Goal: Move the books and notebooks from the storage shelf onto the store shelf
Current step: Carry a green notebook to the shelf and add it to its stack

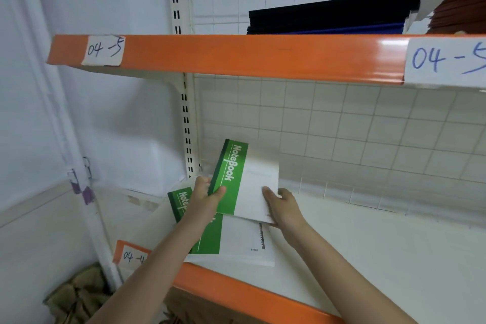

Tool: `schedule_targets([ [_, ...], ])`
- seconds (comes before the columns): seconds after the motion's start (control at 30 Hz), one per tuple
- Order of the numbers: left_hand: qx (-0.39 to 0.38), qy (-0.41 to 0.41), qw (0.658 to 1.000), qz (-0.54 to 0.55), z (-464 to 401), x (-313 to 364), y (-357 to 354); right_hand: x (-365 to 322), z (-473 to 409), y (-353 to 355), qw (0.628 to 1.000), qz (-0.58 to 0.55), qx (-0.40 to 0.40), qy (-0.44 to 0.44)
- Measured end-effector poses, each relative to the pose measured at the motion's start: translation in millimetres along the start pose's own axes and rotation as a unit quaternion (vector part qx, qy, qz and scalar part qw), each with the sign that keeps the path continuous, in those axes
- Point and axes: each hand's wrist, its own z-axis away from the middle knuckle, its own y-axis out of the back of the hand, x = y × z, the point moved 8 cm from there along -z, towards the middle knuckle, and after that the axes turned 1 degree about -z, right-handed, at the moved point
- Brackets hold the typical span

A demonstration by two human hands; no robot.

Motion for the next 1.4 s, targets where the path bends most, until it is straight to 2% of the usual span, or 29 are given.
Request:
schedule_targets([
  [0.1, 0.004, -0.003, 1.000, 0.025, -5, -2, 5, -4, 2, -8, 0.991, -0.122, -0.036, -0.043],
  [0.17, 0.055, -0.018, 0.997, -0.053, -12, -9, 22, -8, 0, -5, 0.988, -0.151, -0.022, -0.035],
  [0.2, 0.073, -0.028, 0.988, -0.132, -13, -13, 30, -7, -1, -4, 0.986, -0.163, -0.015, -0.037],
  [0.23, 0.074, -0.035, 0.965, -0.248, -16, -19, 34, -6, -2, -5, 0.984, -0.171, -0.011, -0.041],
  [0.3, 0.044, -0.021, 0.883, -0.467, -14, -35, 31, -2, -3, -7, 0.983, -0.173, -0.010, -0.051],
  [0.33, 0.028, -0.012, 0.854, -0.519, -11, -43, 28, 1, -4, -8, 0.983, -0.173, -0.010, -0.053],
  [0.37, 0.015, -0.015, 0.849, -0.528, -9, -48, 24, 3, -4, -10, 0.984, -0.172, -0.010, -0.055],
  [0.47, 0.002, -0.039, 0.901, -0.432, -9, -49, 19, 7, -3, -13, 0.985, -0.165, -0.013, -0.052],
  [0.63, 0.051, -0.073, 0.929, -0.360, -9, -31, 23, 11, -1, -14, 0.990, -0.133, -0.023, -0.045],
  [0.7, 0.055, -0.077, 0.961, -0.261, -6, -26, 23, 9, 0, -10, 0.995, -0.095, -0.005, -0.021],
  [0.77, 0.069, -0.029, 0.990, -0.119, -10, -28, 30, 5, 2, -8, 0.999, -0.042, 0.007, 0.010],
  [0.83, 0.092, 0.035, 0.995, 0.003, -14, -34, 36, 3, 3, -11, 1.000, -0.010, 0.002, 0.026],
  [0.9, 0.084, 0.067, 0.992, 0.067, -14, -33, 34, 4, 3, -20, 0.999, -0.013, -0.031, 0.021],
  [1.0, 0.024, 0.061, 0.982, 0.178, -15, -24, 27, 7, 6, -34, 0.989, -0.113, -0.089, -0.026],
  [1.03, 0.018, 0.037, 0.988, 0.148, -16, -22, 30, 5, 6, -35, 0.986, -0.138, -0.088, -0.030],
  [1.07, 0.024, 0.000, 0.998, 0.056, -19, -20, 36, 3, 4, -33, 0.985, -0.152, -0.074, -0.023],
  [1.1, 0.049, -0.038, 0.995, -0.074, -20, -20, 44, 0, 2, -30, 0.986, -0.157, -0.059, -0.010],
  [1.13, 0.084, -0.053, 0.975, -0.201, -23, -26, 53, -3, 0, -28, 0.986, -0.159, -0.044, 0.003],
  [1.2, 0.112, 0.021, 0.921, -0.373, -26, -52, 71, -5, 0, -25, 0.984, -0.177, -0.032, 0.008],
  [1.23, 0.087, 0.076, 0.901, -0.418, -25, -68, 74, -5, 0, -25, 0.981, -0.190, -0.030, 0.002],
  [1.27, 0.052, 0.115, 0.893, -0.431, -25, -83, 75, -4, 0, -24, 0.980, -0.196, -0.031, -0.002],
  [1.33, 0.019, 0.116, 0.906, -0.407, -26, -92, 72, -3, 0, -24, 0.981, -0.193, -0.033, -0.004],
  [1.4, 0.066, 0.057, 0.929, -0.358, -27, -78, 73, -2, 0, -25, 0.983, -0.178, -0.033, 0.003],
])
